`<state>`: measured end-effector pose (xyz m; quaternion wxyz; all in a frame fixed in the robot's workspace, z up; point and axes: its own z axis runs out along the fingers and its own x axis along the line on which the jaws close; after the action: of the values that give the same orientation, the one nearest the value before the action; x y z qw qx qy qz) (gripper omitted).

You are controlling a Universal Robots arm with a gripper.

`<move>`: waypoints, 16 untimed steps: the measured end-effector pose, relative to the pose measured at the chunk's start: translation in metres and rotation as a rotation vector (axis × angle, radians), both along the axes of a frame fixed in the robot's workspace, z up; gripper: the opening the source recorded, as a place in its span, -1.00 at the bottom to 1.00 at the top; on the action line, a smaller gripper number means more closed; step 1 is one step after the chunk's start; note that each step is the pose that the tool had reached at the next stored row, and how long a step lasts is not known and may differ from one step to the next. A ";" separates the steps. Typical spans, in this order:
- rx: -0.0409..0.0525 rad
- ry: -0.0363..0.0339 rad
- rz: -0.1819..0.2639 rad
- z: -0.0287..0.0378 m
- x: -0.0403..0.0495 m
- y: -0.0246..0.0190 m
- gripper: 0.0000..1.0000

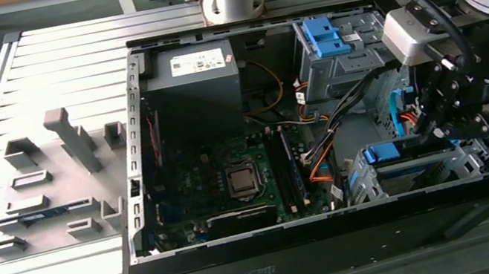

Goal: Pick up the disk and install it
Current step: 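Insert the first disk wire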

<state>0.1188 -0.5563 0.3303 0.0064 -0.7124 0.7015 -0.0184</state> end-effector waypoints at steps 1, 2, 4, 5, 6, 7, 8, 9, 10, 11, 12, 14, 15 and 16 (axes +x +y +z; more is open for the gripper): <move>-0.0001 0.0000 0.000 0.0014 0.0000 0.0000 -0.53; 0.0001 0.0000 0.000 0.0031 0.0000 0.0000 -0.53; -0.0002 0.0000 0.000 0.0070 0.0000 0.0000 -0.53; -0.0001 0.0000 0.000 0.0086 0.0000 0.0000 -0.53; -0.0001 0.0000 0.000 0.0099 0.0000 0.0000 -0.53; 0.0002 0.0001 0.000 0.0105 0.0000 0.0000 -0.53; 0.0003 0.0000 0.000 0.0105 0.0000 0.0000 -0.53; 0.0004 0.0000 0.000 0.0105 0.0000 0.0000 -0.53; 0.0004 0.0000 0.000 0.0106 0.0000 0.0000 -0.56; 0.0001 0.0001 0.000 0.0108 0.0000 0.0000 -0.69; 0.0000 0.0001 0.000 0.0108 0.0000 0.0000 -0.69; 0.0001 0.0001 0.000 0.0108 0.0000 0.0000 -0.79; 0.0001 0.0001 0.000 0.0109 0.0000 0.0000 -0.79; 0.0001 0.0001 0.000 0.0109 0.0000 0.0000 -0.79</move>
<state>0.1188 -0.5563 0.3412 0.0064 -0.7124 0.7015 -0.0183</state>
